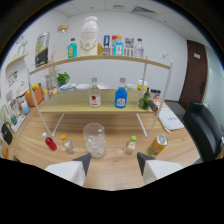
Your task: Make me a cup of Vodka Sunrise.
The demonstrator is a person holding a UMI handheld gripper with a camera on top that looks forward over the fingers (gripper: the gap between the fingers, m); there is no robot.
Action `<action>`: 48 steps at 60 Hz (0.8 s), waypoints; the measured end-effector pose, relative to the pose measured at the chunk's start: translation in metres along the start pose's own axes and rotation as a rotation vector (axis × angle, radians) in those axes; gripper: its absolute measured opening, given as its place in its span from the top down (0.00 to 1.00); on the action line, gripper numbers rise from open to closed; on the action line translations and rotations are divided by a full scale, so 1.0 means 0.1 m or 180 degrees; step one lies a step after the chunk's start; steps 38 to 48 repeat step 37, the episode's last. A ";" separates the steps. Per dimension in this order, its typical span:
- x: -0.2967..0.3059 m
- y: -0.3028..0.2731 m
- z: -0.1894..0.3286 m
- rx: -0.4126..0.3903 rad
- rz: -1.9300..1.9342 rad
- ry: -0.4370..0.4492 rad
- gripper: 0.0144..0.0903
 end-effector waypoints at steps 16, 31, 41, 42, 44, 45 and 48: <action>-0.42 0.02 -0.11 0.0000 0.0026 -0.0051 0.06; -0.63 0.04 -0.13 -0.0037 0.0042 -0.0063 0.05; -0.67 0.05 -0.13 -0.0040 0.0043 -0.0057 0.06; -0.67 0.05 -0.13 -0.0040 0.0043 -0.0057 0.06; -0.67 0.05 -0.13 -0.0040 0.0043 -0.0057 0.06; -0.67 0.05 -0.13 -0.0040 0.0043 -0.0057 0.06; -0.67 0.05 -0.13 -0.0040 0.0043 -0.0057 0.06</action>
